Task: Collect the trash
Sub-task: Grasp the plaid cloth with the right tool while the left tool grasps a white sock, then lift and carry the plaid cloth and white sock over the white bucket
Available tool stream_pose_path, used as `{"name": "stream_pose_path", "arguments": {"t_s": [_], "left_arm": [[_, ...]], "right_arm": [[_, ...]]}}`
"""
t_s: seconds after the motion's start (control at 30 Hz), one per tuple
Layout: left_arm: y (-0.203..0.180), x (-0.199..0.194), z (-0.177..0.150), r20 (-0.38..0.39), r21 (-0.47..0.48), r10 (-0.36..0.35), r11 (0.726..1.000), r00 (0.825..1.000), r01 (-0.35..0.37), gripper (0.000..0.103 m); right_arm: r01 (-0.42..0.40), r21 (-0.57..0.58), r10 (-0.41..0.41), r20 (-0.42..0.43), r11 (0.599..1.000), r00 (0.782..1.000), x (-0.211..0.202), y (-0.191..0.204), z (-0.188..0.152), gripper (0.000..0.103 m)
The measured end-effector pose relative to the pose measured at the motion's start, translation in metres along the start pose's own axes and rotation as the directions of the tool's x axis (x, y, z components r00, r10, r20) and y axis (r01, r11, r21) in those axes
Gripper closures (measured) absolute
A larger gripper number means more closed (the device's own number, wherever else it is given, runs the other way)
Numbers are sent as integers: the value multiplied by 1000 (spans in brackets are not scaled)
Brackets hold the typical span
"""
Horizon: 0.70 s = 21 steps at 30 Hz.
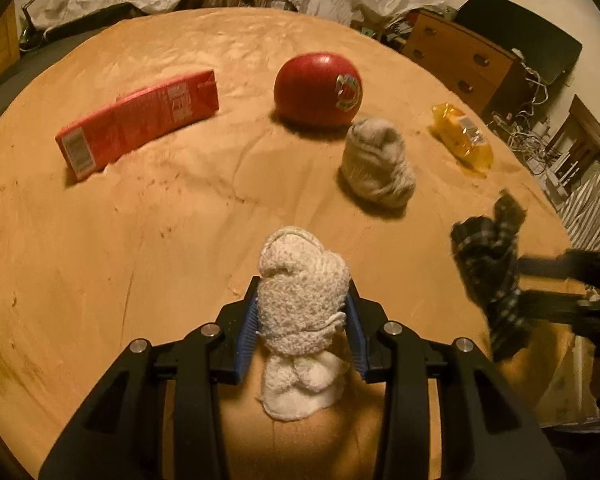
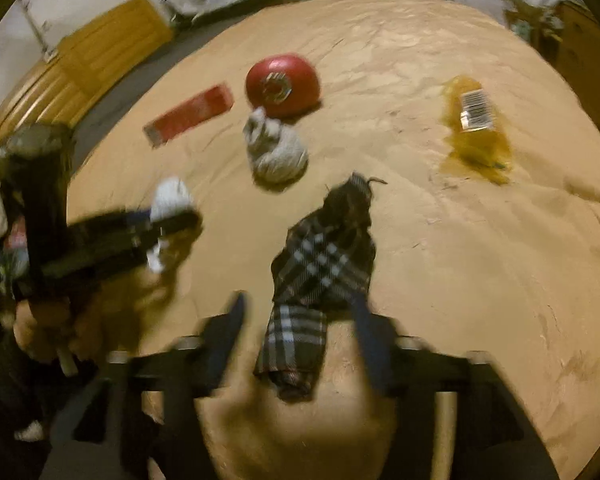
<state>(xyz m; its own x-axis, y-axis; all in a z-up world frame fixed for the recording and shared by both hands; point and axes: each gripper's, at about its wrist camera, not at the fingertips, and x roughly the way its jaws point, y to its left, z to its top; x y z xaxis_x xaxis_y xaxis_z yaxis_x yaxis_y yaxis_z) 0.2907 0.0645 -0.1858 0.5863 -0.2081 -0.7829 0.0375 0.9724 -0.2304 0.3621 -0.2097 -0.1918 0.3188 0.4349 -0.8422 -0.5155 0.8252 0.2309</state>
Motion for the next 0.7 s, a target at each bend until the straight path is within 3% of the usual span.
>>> {"name": "stream_pose_path", "arguments": {"t_s": [0.23,0.3,0.37,0.53,0.7], "left_arm": [[0,3,3,3,11,14,1000,1000,-14,64],[-3,4,1,5,23,25,999,1000,-26,63],[-5,5,-2,14,43,45,998,999,-46,63],[-9,0,-4,31,44,70,997,997,-71,66],[-16,-29,-1,105,28,79,996,991,-83,66]], "right_arm": [[64,41,-65,21,997,998,23,15,6,30],[107,18,-108,18,994,994,31,20,5,37],[153,-9,-153,20,988,988,37,24,4,55],[153,-1,-152,88,988,984,33,23,-4,64],[127,5,-125,205,992,971,-1,33,-16,66]]}}
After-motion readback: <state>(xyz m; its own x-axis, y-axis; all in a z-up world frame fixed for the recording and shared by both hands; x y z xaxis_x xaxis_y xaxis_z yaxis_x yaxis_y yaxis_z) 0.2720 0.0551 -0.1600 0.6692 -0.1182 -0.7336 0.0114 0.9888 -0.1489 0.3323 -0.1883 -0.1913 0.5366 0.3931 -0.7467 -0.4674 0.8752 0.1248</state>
